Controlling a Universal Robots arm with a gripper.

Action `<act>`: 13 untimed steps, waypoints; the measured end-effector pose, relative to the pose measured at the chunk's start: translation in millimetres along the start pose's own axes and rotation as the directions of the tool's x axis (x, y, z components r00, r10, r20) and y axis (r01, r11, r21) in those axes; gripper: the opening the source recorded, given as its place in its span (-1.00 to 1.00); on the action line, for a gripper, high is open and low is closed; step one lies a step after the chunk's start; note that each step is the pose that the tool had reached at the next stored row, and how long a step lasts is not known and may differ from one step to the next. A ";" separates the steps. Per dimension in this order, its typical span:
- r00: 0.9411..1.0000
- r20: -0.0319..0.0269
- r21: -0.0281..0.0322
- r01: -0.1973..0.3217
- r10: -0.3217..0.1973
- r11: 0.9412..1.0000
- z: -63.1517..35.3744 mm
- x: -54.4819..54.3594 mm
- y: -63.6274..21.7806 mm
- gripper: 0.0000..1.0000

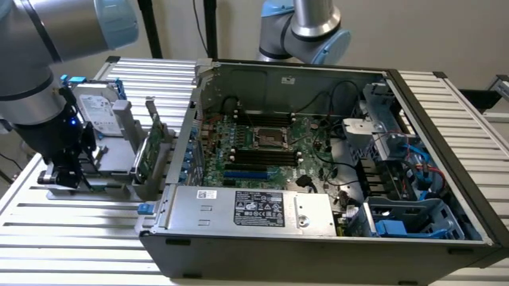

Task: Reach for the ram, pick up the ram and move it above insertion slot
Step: 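Pick up the ram and move it above insertion slot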

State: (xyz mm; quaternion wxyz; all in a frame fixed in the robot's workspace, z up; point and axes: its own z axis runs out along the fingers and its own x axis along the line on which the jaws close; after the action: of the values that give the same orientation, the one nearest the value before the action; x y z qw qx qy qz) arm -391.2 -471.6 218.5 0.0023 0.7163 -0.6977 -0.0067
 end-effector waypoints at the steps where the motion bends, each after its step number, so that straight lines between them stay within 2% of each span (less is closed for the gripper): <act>1: 1.000 0.000 0.000 -0.001 0.001 1.000 1.8 0.3 0.0 -0.15; 8: 1.000 0.004 0.000 -0.004 0.004 1.000 13.8 1.1 -0.1 -0.15; 13: 1.000 0.007 -0.002 -0.004 0.004 1.000 17.7 1.2 -0.1 -0.15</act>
State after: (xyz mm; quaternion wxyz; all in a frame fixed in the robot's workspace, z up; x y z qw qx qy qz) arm -391.3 -472.7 200.8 0.0006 0.7149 -0.6992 -0.0098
